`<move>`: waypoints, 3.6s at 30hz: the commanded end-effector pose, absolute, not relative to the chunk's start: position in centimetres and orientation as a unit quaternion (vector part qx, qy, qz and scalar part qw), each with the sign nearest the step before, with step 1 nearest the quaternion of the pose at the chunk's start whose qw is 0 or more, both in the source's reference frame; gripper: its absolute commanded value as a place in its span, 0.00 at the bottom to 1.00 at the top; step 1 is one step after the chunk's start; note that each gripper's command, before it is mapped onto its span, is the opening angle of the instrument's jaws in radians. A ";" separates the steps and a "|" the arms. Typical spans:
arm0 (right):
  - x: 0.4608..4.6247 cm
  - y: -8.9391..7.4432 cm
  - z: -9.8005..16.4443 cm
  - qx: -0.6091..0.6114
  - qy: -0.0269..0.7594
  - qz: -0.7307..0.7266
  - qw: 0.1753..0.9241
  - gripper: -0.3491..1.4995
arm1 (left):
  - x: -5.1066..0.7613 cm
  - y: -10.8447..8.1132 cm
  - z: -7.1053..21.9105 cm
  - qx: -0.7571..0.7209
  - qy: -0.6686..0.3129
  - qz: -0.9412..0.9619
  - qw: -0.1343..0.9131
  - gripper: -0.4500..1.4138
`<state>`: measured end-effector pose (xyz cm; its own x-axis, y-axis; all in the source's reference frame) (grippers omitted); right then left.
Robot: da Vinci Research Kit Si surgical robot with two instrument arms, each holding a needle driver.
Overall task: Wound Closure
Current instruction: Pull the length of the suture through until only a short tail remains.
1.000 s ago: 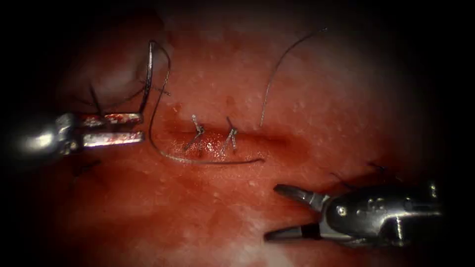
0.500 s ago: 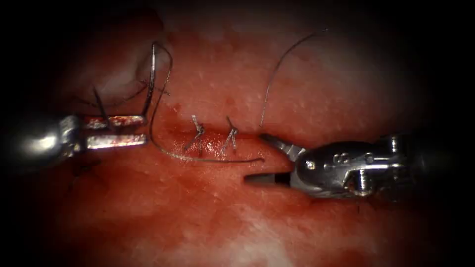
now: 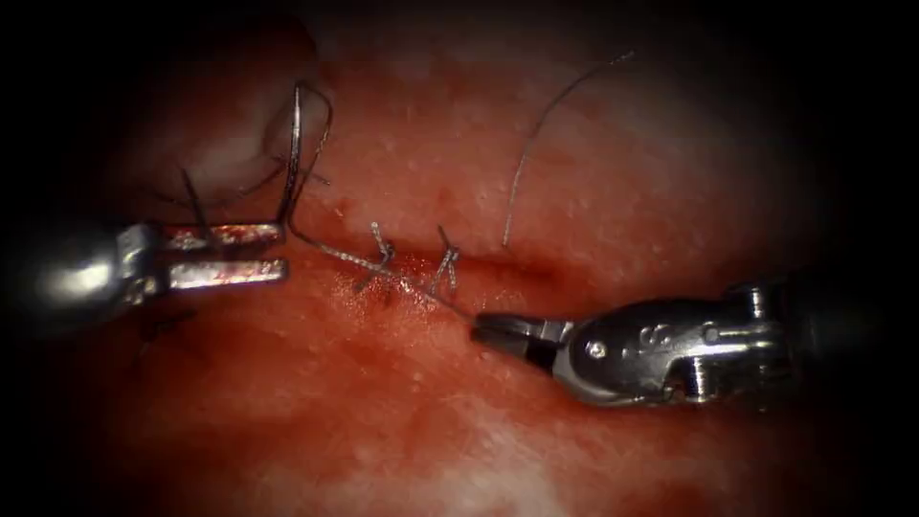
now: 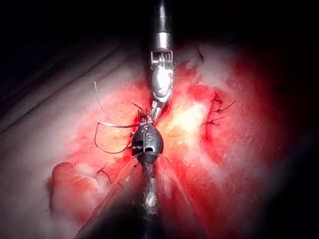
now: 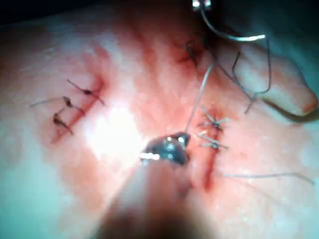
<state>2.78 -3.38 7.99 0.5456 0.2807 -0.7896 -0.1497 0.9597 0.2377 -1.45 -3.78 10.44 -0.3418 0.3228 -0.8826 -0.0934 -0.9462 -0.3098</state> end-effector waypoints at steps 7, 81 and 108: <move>2.81 -3.6 7.8 0.077 0.460 0.121 0.876 0.00 | -1.50 -3.8 10.5 -0.560 -0.103 0.812 0.127 0.00; 2.57 -2.4 9.2 0.241 0.556 0.454 0.653 0.34 | -1.44 -3.8 10.7 -0.555 -0.107 0.814 0.135 0.00; 2.80 -2.3 8.4 0.081 0.579 0.308 0.750 0.79 | -1.39 -3.8 10.7 -0.547 -0.117 0.816 0.147 0.00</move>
